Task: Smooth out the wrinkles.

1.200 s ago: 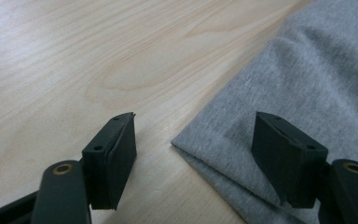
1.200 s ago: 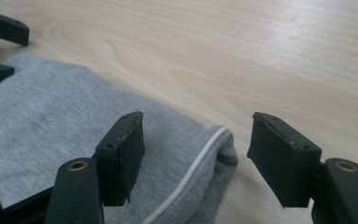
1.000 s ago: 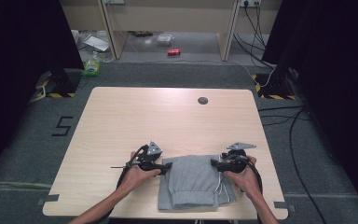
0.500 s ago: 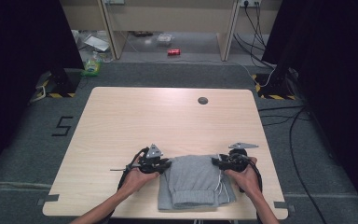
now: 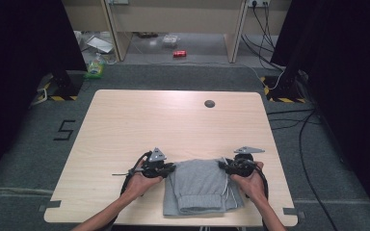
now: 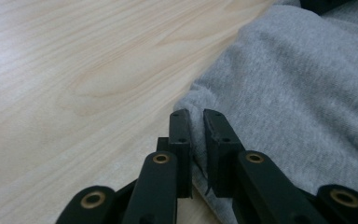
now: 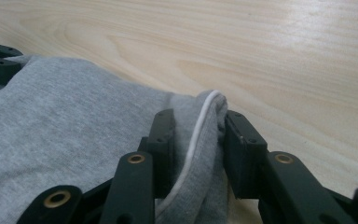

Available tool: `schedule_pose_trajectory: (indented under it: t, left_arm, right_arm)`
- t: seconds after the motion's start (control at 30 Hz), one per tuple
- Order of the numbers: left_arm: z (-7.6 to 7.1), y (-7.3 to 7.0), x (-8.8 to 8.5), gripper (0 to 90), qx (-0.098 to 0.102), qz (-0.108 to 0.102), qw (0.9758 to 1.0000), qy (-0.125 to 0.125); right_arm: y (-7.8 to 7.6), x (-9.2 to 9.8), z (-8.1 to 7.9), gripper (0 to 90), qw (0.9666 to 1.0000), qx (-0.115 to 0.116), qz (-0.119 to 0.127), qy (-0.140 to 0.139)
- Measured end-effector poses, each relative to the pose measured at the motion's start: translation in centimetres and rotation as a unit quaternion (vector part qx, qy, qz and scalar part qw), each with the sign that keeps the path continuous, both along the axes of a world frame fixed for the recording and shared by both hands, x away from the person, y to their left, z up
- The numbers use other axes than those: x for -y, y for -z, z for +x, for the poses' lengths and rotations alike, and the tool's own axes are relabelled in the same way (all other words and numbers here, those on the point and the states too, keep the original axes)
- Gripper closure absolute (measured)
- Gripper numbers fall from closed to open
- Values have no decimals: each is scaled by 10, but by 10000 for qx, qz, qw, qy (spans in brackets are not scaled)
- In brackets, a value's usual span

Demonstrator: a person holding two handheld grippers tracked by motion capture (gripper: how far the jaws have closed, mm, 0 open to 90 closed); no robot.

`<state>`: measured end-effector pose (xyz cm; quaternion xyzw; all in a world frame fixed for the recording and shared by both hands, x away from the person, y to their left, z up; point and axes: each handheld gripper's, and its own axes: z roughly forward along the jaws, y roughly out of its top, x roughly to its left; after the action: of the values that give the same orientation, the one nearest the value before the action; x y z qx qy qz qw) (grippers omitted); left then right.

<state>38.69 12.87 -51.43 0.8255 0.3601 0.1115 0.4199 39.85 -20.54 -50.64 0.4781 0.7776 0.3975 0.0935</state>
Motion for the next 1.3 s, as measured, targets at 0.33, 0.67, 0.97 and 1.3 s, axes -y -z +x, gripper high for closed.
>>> schedule_pose_trajectory:
  t: [0.33, 0.67, 0.97, 1.3]
  left_arm:
    - [14, -3, -14, 824, 124, -8, 9995, -288]
    - [47, -5, -37, 824, 133, 61, 9973, -722]
    - [81, -8, -52, 823, 141, 166, 9943, -1043]
    - [110, -13, -59, 822, 93, 182, 9913, -1297]
  right_arm:
    - [-1, -13, 20, 691, 9998, 100, 144, 75]
    - [-7, -46, 62, 696, 9995, 246, 127, 132]
    - [-7, -69, 95, 698, 9992, 284, 144, 261]
    - [-7, -80, 119, 697, 9985, 250, 158, 462]
